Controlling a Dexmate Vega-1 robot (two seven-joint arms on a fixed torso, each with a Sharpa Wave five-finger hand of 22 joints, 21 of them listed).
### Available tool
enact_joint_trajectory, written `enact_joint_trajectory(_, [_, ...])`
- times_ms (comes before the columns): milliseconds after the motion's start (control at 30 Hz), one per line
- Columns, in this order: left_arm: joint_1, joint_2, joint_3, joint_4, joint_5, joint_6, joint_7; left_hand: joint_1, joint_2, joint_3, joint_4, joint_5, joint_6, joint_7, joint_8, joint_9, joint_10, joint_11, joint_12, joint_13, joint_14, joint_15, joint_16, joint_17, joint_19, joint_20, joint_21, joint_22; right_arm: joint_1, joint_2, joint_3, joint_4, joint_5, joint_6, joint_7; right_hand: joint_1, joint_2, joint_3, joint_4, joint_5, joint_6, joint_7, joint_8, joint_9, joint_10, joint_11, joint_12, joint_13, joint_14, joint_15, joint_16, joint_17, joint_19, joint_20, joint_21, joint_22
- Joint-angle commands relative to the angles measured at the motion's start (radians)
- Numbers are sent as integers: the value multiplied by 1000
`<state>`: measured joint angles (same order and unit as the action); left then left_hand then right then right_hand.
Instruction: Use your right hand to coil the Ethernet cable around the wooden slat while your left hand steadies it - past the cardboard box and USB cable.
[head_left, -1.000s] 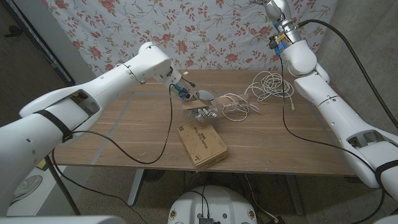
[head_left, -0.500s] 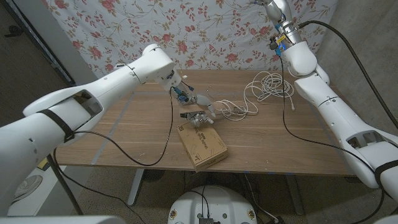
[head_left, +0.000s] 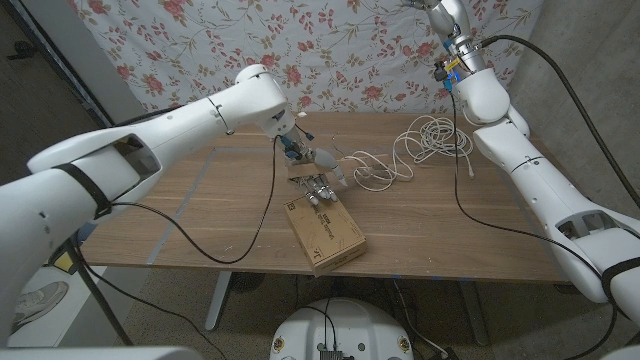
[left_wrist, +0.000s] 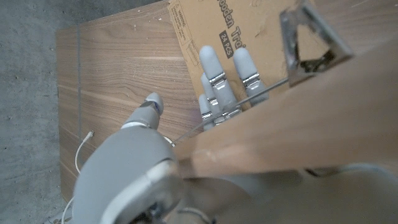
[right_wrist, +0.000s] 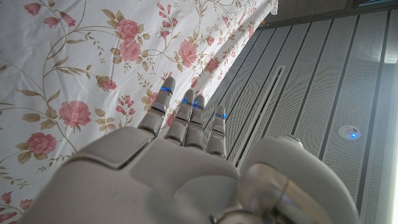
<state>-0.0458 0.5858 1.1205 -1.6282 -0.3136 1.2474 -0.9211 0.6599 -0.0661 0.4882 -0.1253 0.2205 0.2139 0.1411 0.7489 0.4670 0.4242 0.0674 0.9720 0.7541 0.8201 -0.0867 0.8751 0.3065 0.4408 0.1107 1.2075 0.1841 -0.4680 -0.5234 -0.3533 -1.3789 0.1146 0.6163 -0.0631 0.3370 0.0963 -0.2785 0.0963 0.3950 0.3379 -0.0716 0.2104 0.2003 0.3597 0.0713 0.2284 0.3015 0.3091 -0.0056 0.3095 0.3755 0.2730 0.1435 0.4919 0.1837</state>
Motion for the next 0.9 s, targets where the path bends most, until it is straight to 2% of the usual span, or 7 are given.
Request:
enact_joint_trajectory(33, [-69, 40, 86, -94, 113, -65, -21, 61, 23, -115, 0, 34, -118, 70, -101, -20, -214, 61, -23, 42, -249, 90, -8, 48, -192, 78, -51, 13, 7, 8, -4, 16, 4, 16, 7, 4, -1, -3, -2, -5, 10, 0, 1, -1, 10, 1, 8, 2, 11, -2, 1, -3, 11, 1, 7, 4])
enact_joint_trajectory(267, [-127, 48, 155, -94, 155, -129, -87, 86, 50, -285, 52, 154, -329, 68, -330, -56, -636, 146, -83, 105, -741, 281, -174, 103, -611, 102, -149, 53, 9, 13, -2, 23, 1, 20, 0, 4, 1, -3, 0, -6, 11, 2, 1, -1, 16, 1, 9, 0, 21, -3, 2, -6, 16, 0, 7, 4])
enact_joint_trajectory(300, [-132, 49, 161, -96, 160, -135, -91, 109, 68, -366, 74, 205, -354, 67, -397, -47, -709, 146, -89, 113, -806, 292, -232, 116, -684, 101, -153, 64, 9, 13, -2, 24, 0, 21, 1, 4, 2, -3, 0, -7, 11, 1, 1, -1, 16, 0, 9, 0, 20, -4, 1, -7, 17, 0, 7, 4])
enact_joint_trajectory(333, [-137, 51, 165, -99, 166, -138, -93, 189, 141, -608, 126, 262, -372, 62, -524, -10, -757, 144, -99, 90, -860, 298, -336, 150, -767, 100, -144, 71, 9, 13, -3, 24, 1, 20, 1, 4, 2, -3, 0, -7, 12, 1, 1, -1, 17, 0, 9, 0, 21, -4, 1, -7, 17, -1, 7, 4])
enact_joint_trajectory(400, [-138, 54, 163, -104, 171, -140, -93, 243, 195, -807, 180, 294, -455, 65, -544, -23, -824, 147, -183, 16, -965, 298, -437, 161, -879, 100, -176, 59, 10, 14, -3, 25, 2, 19, 1, 4, 3, -3, 0, -7, 12, 1, 1, -1, 16, -1, 9, 0, 22, -5, 1, -8, 18, -1, 7, 4])
enact_joint_trajectory(633, [-134, 82, 137, -145, 188, -158, -73, 216, 187, -814, 221, 316, -765, 43, -548, -256, -989, 151, -597, -248, -1339, 307, -648, 48, -1115, 101, -454, 22, 14, 19, -4, 33, 2, 21, -2, 4, 5, -3, 2, -8, 12, 0, 1, -1, 19, -4, 9, -2, 25, -6, 0, -11, 20, 0, 6, 4])
enact_joint_trajectory(900, [-105, 119, 84, -220, 216, -159, -12, 200, 175, -821, 229, 324, -892, -4, -568, -264, -1071, 149, -670, -281, -1434, 307, -671, 19, -1148, 101, -555, 16, 20, 24, -10, 38, 0, 19, 0, 5, 7, -3, 2, -9, 11, 0, 0, -1, 20, -4, 7, -3, 27, -8, -2, -15, 21, -1, 4, 4])
